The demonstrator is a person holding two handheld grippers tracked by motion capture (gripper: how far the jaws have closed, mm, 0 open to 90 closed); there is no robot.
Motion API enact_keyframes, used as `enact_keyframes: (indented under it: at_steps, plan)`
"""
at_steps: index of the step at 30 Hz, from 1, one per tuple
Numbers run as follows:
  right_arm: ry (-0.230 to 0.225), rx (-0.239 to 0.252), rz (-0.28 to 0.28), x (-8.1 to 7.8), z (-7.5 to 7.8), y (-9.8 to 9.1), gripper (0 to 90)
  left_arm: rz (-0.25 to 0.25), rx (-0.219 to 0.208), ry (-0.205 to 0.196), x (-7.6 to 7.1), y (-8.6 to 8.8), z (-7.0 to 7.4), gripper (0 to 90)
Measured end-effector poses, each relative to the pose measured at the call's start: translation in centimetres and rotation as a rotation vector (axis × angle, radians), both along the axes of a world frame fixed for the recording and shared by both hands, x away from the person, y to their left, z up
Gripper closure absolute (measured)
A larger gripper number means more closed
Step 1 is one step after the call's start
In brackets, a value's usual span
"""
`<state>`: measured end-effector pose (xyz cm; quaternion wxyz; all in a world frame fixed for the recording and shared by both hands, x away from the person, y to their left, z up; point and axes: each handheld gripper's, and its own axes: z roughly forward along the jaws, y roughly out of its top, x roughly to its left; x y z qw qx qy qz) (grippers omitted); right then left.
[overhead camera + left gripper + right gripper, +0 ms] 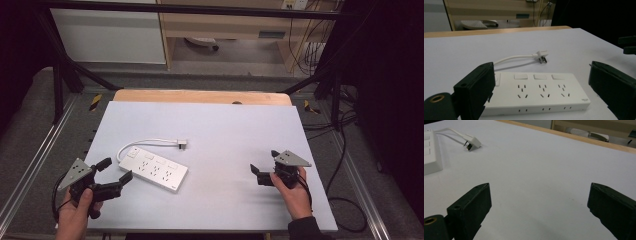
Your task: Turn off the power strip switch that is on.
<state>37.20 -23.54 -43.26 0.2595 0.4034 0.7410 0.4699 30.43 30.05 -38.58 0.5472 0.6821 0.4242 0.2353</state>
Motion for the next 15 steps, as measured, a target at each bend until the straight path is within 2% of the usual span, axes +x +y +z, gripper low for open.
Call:
enact_keyframes:
  at_steps: [4, 10, 15]
  plan:
    - [0.006, -0.002, 0.0, 0.0, -0.1, 0.0, 4.6, 0.015, -0.01, 0.002, 0.0, 0.1, 0.3, 6.7]
    - [0.021, 0.0, -0.001, 0.2, -0.3, 0.2, 3.4, 0.015, 0.0, -0.002, 0.0, -0.6, 0.7, 5.7]
    - [0.016, 0.007, 0.005, 0.0, -0.1, 0.4, 3.0, 0.001, 0.006, 0.004, 0.3, -1.2, 1.1, 5.7]
